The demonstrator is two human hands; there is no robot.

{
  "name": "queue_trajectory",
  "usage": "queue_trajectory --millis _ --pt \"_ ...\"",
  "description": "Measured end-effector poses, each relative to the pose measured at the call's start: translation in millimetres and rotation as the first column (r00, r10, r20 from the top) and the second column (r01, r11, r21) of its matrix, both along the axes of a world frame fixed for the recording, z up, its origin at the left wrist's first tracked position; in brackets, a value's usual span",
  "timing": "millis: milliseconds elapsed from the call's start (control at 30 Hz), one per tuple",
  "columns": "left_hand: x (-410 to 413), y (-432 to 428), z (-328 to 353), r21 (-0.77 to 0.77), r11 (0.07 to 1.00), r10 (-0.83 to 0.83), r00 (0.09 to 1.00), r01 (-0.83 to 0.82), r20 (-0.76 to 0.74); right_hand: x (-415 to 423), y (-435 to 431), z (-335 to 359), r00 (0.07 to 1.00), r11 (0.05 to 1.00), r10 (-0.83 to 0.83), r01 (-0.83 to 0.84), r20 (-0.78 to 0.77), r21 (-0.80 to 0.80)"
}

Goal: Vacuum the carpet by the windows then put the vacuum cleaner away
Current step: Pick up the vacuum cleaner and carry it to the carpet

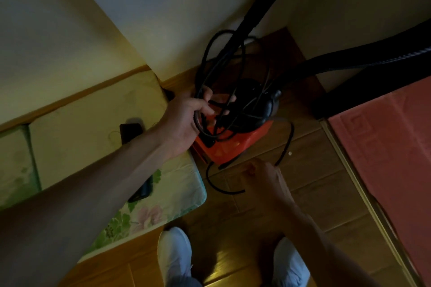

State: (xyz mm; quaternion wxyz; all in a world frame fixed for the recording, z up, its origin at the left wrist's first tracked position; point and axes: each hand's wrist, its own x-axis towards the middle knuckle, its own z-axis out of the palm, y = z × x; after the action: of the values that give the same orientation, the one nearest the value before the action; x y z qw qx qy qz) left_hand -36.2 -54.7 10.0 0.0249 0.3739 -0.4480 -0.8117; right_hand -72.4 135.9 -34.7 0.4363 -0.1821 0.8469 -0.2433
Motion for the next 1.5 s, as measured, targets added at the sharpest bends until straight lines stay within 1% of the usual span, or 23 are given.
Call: queue_trajectory --millis 67,100,133,167,200,233,300,433,500,567,700,767,833,933,1067,1100,1133,1200,1267,1333,1400,1467,1500 --pt "5 13 8 -0.022 0.999 -0.023 0.999 0.024 0.031 -1 -5 11 0.964 0.973 -0.208 0.222 0.164 -0.069" --pt "8 20 12 -0.018 0.999 -0.031 0.998 0.032 0.046 -3 -7 18 0.88 0.903 -0.362 0.413 0.308 -0.119" --pt "12 27 15 -0.002 0.999 -0.039 0.998 0.039 0.058 -4 -10 26 0.748 0.799 -0.477 0.588 0.461 -0.126" --pt "16 33 19 0.017 0.999 -0.041 0.997 0.04 0.067 -5 -11 33 0.607 0.698 -0.529 0.709 0.593 -0.103" --pt "20 38 22 0.033 0.999 -0.027 0.997 0.024 0.078 -6 -12 40 0.5 0.63 -0.527 0.773 0.688 -0.079" --pt "24 42 26 0.043 0.999 0.002 0.996 -0.006 0.089 -5 -11 46 0.439 0.595 -0.507 0.801 0.742 -0.067" --pt "29 45 30 0.035 0.998 0.051 0.994 -0.054 0.097 -4 -8 53 0.398 0.566 -0.45 0.819 0.799 -0.09" --pt "40 52 31 -0.203 0.977 0.099 0.983 -0.066 0.154 -3 -1 62 0.241 0.46 -0.251 0.882 0.937 -0.104" --pt "47 64 37 -0.286 0.954 0.145 0.975 -0.092 0.168 -3 -1 70 0.253 0.453 -0.198 0.88 0.947 -0.141" --pt "57 82 45 -0.265 0.959 0.154 0.968 -0.099 0.195 0 -2 70 0.328 0.465 -0.247 0.866 0.912 -0.185" --pt "82 113 49 -0.064 0.982 0.191 0.913 -0.18 0.36 19 2 68 0.433 0.563 -0.509 0.821 0.744 -0.092" --pt "95 120 50 0.04 0.965 0.22 0.885 -0.258 0.411 31 8 71 0.453 0.58 -0.578 0.813 0.679 -0.049" --pt "104 123 50 0.207 0.937 0.183 0.901 -0.281 0.393 40 10 78 0.443 0.581 -0.592 0.814 0.673 -0.024" --pt "112 121 47 0.443 0.83 0.172 0.91 -0.34 0.376 49 8 76 0.508 0.651 -0.592 0.759 0.626 -0.001" --pt "106 119 44 0.616 0.728 0.141 0.945 -0.301 0.295 44 0 73 0.575 0.698 -0.607 0.716 0.548 0.021" --pt "104 118 42 0.634 0.716 0.141 0.95 -0.292 0.278 40 -2 73 0.626 0.725 -0.598 0.689 0.501 0.004" --pt "101 118 41 0.637 0.718 0.134 0.954 -0.28 0.269 36 -3 72 0.723 0.786 -0.554 0.617 0.413 -0.026" --pt "95 115 40 0.605 0.75 0.112 0.954 -0.266 0.28 29 -1 65 0.924 0.934 -0.346 0.356 0.163 -0.038" --pt "89 112 40 0.563 0.787 0.073 0.945 -0.251 0.32 24 3 57 0.983 0.983 -0.182 0.181 0.033 0.041" --pt "85 110 40 0.549 0.81 -0.001 0.936 -0.206 0.353 22 8 49 0.99 0.99 -0.119 0.112 0.077 0.085" --pt "87 108 36 0.538 0.825 -0.05 0.924 -0.176 0.379 19 17 38 0.969 0.984 -0.158 0.14 0.191 0.108" --pt "93 105 30 0.495 0.846 -0.028 0.912 -0.195 0.408 12 28 25 0.885 0.919 -0.393 0.37 0.249 0.135" --pt "97 105 26 0.488 0.844 0.0 0.91 -0.223 0.416 7 32 19 0.793 0.84 -0.543 0.517 0.276 0.166"
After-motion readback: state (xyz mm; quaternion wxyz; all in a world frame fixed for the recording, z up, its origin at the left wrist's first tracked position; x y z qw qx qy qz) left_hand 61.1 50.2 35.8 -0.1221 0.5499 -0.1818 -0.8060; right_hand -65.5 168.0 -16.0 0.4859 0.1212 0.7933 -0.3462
